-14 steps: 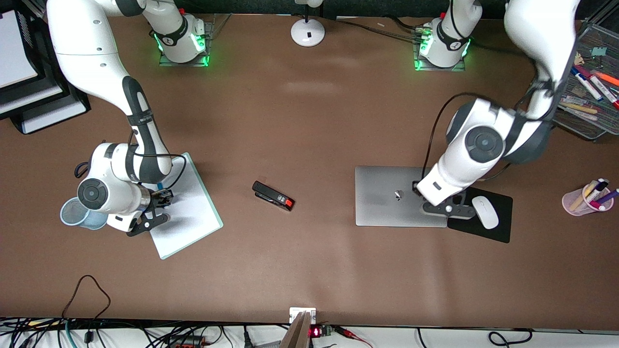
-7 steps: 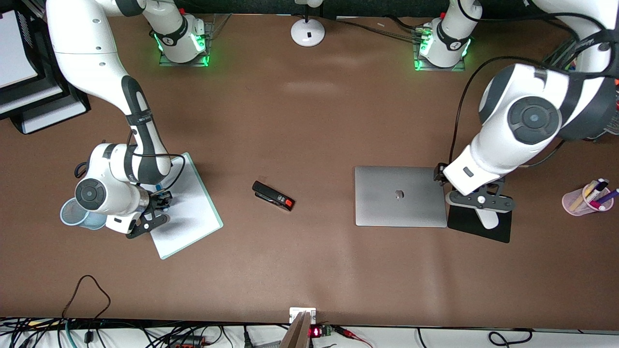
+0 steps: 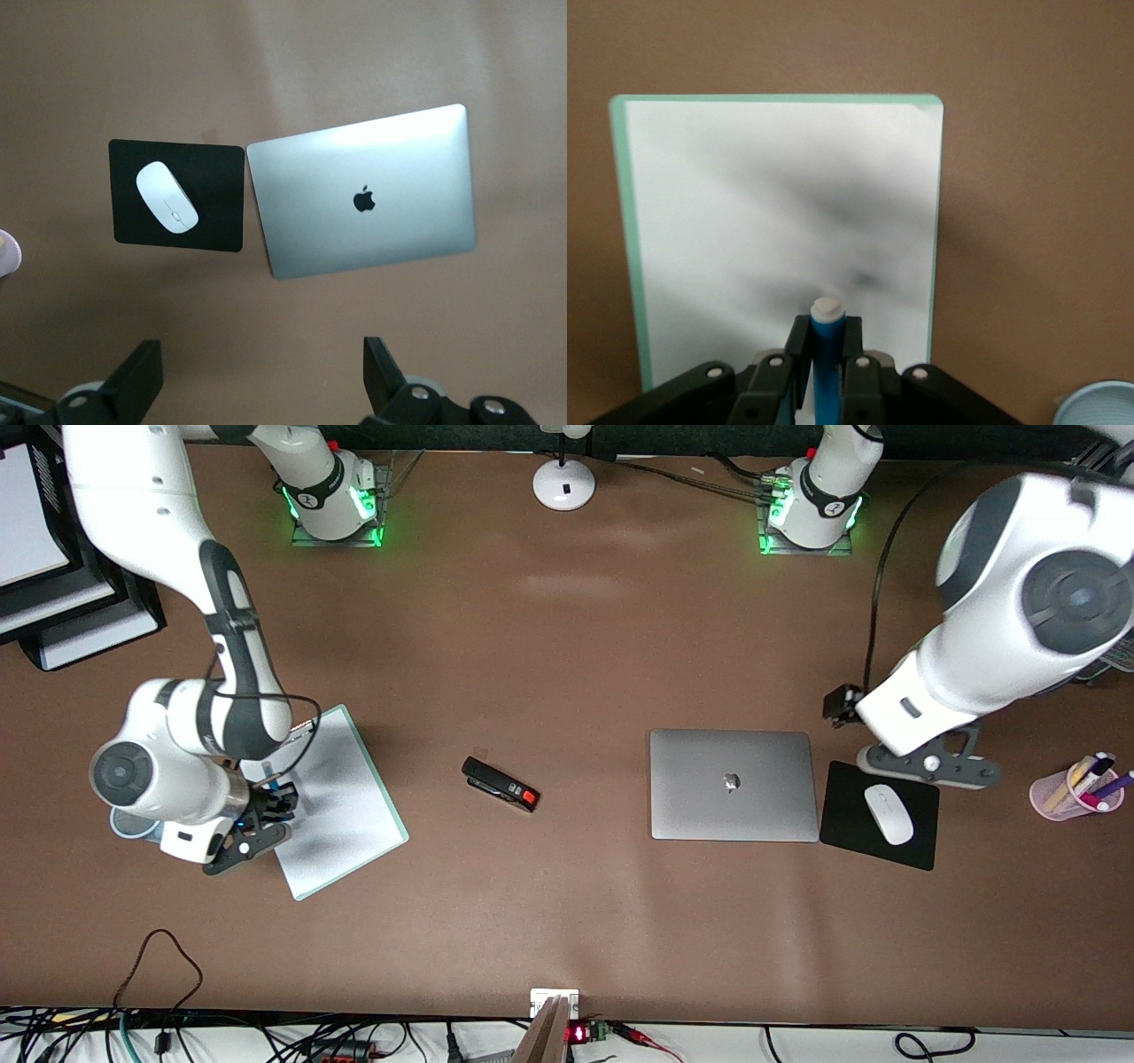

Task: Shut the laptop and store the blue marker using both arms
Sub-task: 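Lift the marker with the right gripper while the left gripper withdraws, then carry the marker over the blue cup while the left gripper returns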

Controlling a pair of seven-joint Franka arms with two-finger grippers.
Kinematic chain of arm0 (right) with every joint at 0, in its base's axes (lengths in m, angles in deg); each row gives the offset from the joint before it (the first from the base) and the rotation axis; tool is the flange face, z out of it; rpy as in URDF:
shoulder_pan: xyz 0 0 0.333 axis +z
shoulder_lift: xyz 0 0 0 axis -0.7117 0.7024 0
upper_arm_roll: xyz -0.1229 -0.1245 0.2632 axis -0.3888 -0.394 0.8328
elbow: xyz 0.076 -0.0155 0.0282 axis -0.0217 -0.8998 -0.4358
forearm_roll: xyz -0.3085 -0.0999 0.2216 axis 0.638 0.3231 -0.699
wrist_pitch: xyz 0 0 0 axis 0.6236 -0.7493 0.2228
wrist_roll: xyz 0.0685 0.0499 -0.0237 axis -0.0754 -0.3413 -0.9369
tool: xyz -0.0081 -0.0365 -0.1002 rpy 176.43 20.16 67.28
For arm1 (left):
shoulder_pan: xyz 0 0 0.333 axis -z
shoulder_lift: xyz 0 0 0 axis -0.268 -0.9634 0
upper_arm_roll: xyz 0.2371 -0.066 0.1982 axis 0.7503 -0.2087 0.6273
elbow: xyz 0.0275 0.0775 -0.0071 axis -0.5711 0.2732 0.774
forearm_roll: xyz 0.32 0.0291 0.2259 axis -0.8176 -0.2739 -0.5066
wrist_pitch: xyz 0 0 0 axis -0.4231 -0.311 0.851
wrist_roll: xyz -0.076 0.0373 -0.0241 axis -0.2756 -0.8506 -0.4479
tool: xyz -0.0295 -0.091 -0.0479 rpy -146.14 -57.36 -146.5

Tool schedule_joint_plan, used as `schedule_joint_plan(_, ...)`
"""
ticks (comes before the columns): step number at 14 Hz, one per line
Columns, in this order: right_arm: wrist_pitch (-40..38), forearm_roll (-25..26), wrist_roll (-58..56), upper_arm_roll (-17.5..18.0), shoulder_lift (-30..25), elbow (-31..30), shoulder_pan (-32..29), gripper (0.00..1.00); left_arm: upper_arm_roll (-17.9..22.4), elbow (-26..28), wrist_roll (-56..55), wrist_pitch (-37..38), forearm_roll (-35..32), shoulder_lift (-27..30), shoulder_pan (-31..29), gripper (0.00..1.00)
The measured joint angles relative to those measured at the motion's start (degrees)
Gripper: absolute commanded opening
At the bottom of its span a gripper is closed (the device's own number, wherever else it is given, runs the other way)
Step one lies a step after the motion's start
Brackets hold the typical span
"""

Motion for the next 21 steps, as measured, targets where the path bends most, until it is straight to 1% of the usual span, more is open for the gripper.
schedule_joint_plan(1,-1.02,-0.01,-2.01,0.0,-1.41,0.05,-0.09,0.08,2.53,0.85,1.54,0.14,2.3,1.58,0.25,1.0)
schedule_joint_plan(2,-1.98,-0.02,-4.18,-0.02,-2.93,0.08,-0.22,0.08,5.82,2.79,3.24,-0.69,4.43,3.51,0.75,1.0)
schedule_joint_plan(4,-4.26,-0.78,-9.41,-0.05,-5.88,0.09,-1.0,0.08,11.92,10.34,6.54,-7.95,6.2,8.33,2.01,1.0)
schedule_joint_plan(5,-5.2,-2.57,-12.96,-0.08,-7.11,0.09,-1.69,0.09,13.51,14.54,7.98,-11.27,6.55,10.93,2.1,1.0)
schedule_joint_plan(6,-5.81,-4.93,-17.05,-0.12,-7.99,0.08,-2.58,0.09,14.36,17.73,8.83,-12.87,6.63,13.1,2.12,1.0)
schedule_joint_plan(7,-6.27,-7.72,-22.13,-0.17,-8.47,0.07,-3.92,0.09,14.75,19.92,9.01,-13.52,6.65,14.82,2.16,1.0)
schedule_joint_plan(9,-6.97,-13.1,-32.24,-0.21,-8.61,0.03,-7.28,0.09,14.83,21.88,9.01,-13.42,6.65,16.47,2.23,1.0)
schedule_joint_plan(12,-9.94,-17.86,-45.04,-0.23,-8.63,0.68,-11.36,0.09,14.89,21.96,9.01,-13.35,6.65,16.33,2.26,1.0)
schedule_joint_plan(13,-11.74,-20.22,-48.72,-0.24,-8.64,1.4,-12.54,0.09,14.93,21.94,9.01,-13.35,6.65,16.31,2.26,1.0)
schedule_joint_plan(18,-15.66,-31.66,-63.06,-0.25,-8.51,2.47,-18.15,0.09,15.45,21.65,9.01,-13.35,8.39,16.31,2.15,1.0)
schedule_joint_plan(21,-18.67,-36.3,-68.54,-0.22,-7.75,2.46,-20.85,0.09,15.4,21.09,9.01,-13.36,8.81,16.31,2.12,1.0)
